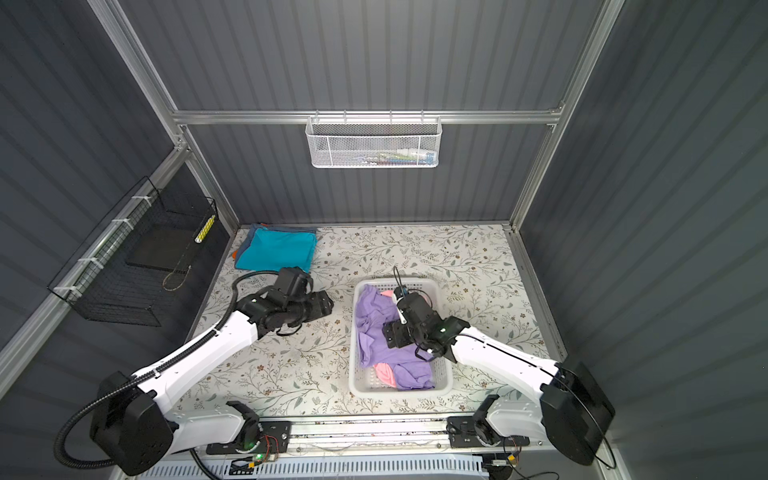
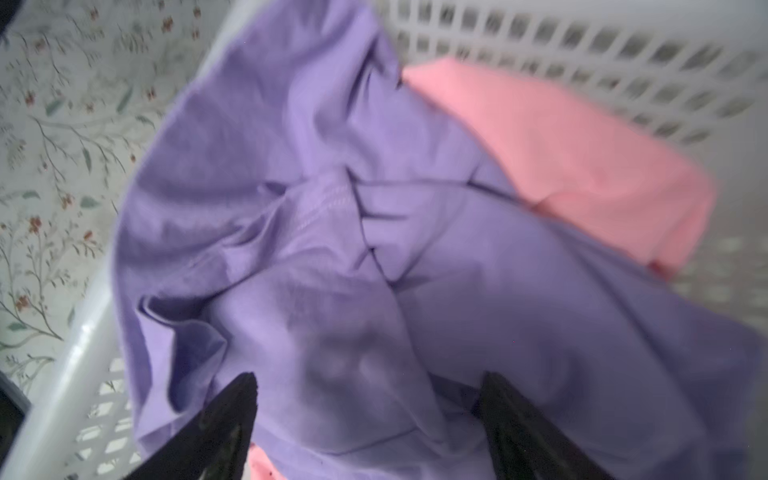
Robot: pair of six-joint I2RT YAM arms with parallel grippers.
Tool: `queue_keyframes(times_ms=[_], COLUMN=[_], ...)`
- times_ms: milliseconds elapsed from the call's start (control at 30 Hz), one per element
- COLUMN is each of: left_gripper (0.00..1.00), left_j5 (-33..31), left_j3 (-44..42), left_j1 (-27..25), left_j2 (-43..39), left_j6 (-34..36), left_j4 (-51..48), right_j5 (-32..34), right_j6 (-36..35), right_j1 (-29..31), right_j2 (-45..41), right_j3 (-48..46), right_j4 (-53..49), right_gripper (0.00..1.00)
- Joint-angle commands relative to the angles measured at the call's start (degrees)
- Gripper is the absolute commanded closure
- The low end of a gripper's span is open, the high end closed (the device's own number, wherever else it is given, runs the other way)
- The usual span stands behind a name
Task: Fold and stack the t-shirts
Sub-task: 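Reach both grippers into the white basket and grasp the lavender t-shirt, then lift the lavender t-shirt out of the basket with both grippers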
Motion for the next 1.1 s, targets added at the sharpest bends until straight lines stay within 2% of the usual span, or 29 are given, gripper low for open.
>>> queue_keyframes(times_ms=[0,33,67,100,133,167,200,367,467,633,867,967,1067], left_gripper=[0.24,0.27,0.34,0.54,0.64,0.74,0.78,0.82,0.83,0.85,0.90,0.90,0.82], left_j5=[1.6,1.8,2.1,2.5,2.6,2.6,2.3,2.2,2.3,2.4,3.7,5.7,6.8], left_j3=[-0.6,-0.6,-0.9,-1.5,-1.9,-2.3,-2.5,-2.3,-0.6,6.2,29.3,35.4,37.1], left_j1=[-5.1,-6.2,-7.5,-8.7,-9.8,-10.9,-11.8,-15.0,-16.7,-18.4,-18.4,-18.4,-18.4], left_j2=[2.5,3.3,4.1,4.5,5.0,5.6,6.3,8.9,11.7,20.6,36.6,40.5,40.4], left_j6=[-4.5,-5.1,-5.9,-6.8,-7.7,-8.6,-9.3,-11.7,-12.7,-13.8,-12.9,-13.3,-13.1], left_j4=[1.3,1.7,2.6,3.7,4.4,4.8,4.8,6.8,10.1,16.9,16.4,16.5,17.8], right_j5=[-2.8,-2.1,-0.5,1.9,3.6,5.6,6.4,2.8,3.5,3.0,2.3,-0.6,-4.5], right_j6=[2.0,1.8,1.7,1.1,0.5,-0.2,-1.1,-1.3,-3.8,-6.4,-6.0,-5.3,-4.0], right_j1=[0.7,0.7,0.6,0.4,0.0,-1.0,-2.6,-15.3,-18.8,-20.4,-20.9,-20.9,-20.7], right_j2=[3.6,4.2,4.6,4.4,3.8,2.8,1.8,0.1,1.0,2.8,2.1,2.6,2.8], right_j3=[0.4,0.8,1.6,2.7,3.9,5.7,7.8,22.2,30.7,42.8,55.9,62.7,67.4], right_j4=[2.6,2.8,2.7,2.2,1.7,0.6,-0.3,-8.6,-12.0,-16.0,-18.0,-19.0,-18.4], right_gripper=[0.34,0.53,0.77,0.95,1.00,1.00,1.00,1.00,1.00,1.00,1.00,1.00,1.00])
